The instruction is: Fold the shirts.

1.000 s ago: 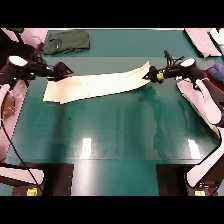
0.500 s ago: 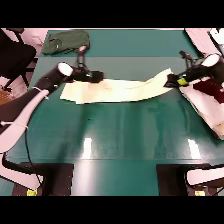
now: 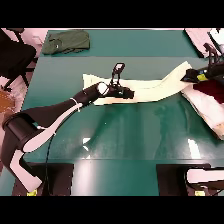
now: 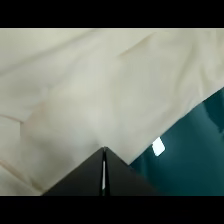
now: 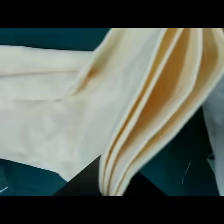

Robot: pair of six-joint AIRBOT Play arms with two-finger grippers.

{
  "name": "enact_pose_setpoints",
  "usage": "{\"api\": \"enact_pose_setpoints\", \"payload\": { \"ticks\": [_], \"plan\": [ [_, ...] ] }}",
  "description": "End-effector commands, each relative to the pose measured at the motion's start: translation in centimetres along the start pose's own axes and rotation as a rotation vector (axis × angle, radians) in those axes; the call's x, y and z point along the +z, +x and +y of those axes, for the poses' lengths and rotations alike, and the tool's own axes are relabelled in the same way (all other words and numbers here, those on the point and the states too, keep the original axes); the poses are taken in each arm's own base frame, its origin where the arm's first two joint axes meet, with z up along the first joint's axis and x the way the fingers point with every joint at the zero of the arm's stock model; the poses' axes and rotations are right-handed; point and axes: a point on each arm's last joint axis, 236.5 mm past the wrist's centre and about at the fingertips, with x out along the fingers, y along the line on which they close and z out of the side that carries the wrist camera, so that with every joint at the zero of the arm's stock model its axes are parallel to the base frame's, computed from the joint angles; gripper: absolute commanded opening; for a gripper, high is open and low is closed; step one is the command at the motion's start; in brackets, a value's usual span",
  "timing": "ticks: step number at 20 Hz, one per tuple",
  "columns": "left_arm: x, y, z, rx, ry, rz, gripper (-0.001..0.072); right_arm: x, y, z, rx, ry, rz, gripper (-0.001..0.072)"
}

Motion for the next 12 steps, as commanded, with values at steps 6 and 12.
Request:
{"api": "enact_pose_setpoints", "payload": {
  "ticks": [6,12],
  "plan": [
    [4.8,-1.2,6.1,0.061,-0.108,-0.085,0.0022,3.8,-2.2,22.8,0.249,-0.293,-0.118,0.0016],
    [12.5,-14.4,17.0,0.318,-0.200,-0.146,0.0020,0.4,2.5,36.1,0.403,-0.355,-0.141,0.0016]
  ]
}}
